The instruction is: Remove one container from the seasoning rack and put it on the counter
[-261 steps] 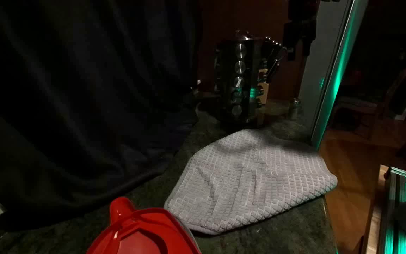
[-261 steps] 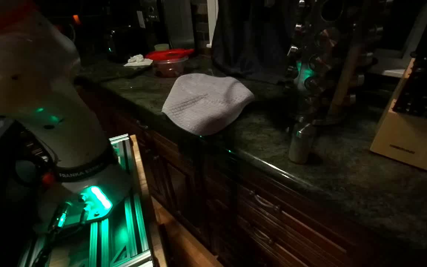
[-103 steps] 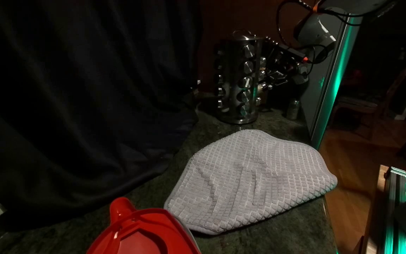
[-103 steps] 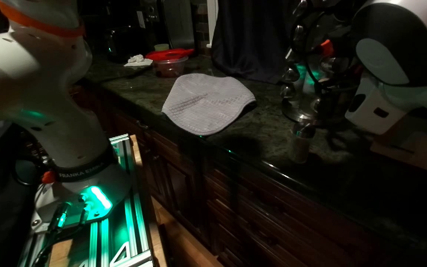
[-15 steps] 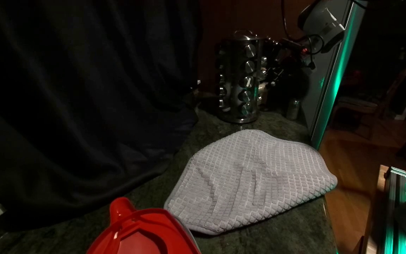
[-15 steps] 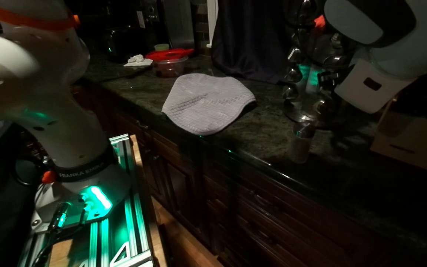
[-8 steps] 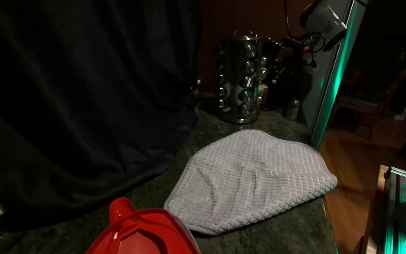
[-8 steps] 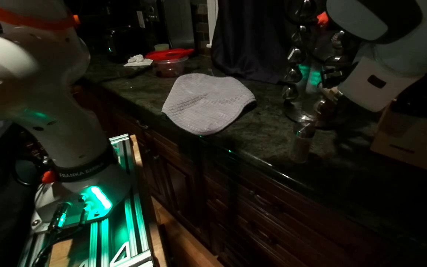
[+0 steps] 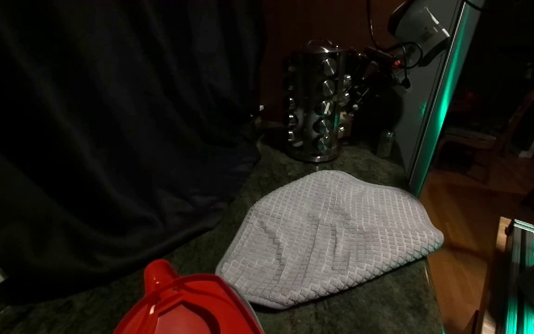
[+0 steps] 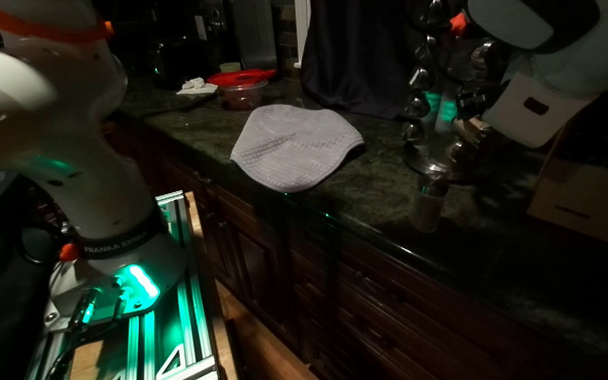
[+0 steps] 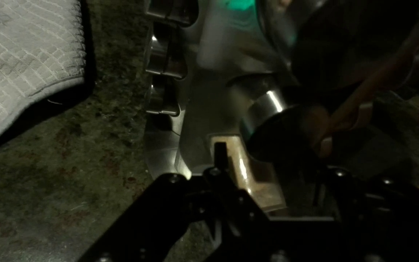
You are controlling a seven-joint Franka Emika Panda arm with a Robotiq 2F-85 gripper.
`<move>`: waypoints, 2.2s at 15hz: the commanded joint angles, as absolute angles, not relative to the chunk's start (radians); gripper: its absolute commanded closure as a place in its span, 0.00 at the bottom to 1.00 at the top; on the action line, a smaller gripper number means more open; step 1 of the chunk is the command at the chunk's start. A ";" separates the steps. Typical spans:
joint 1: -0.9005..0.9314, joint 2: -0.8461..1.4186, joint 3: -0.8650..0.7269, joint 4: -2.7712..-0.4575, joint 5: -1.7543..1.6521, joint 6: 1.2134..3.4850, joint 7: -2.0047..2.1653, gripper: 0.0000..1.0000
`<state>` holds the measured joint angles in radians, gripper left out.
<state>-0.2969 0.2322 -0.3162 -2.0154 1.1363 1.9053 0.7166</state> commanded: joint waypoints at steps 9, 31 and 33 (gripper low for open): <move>-0.286 0.227 -0.321 -1.985 1.035 1.956 0.736 0.00; -0.227 0.252 -0.267 -1.945 0.815 2.134 0.783 0.00; -0.226 0.256 -0.262 -1.942 0.814 2.145 0.781 0.00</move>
<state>-0.2290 0.2373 -0.2703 -1.9609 0.8351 2.1191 0.7592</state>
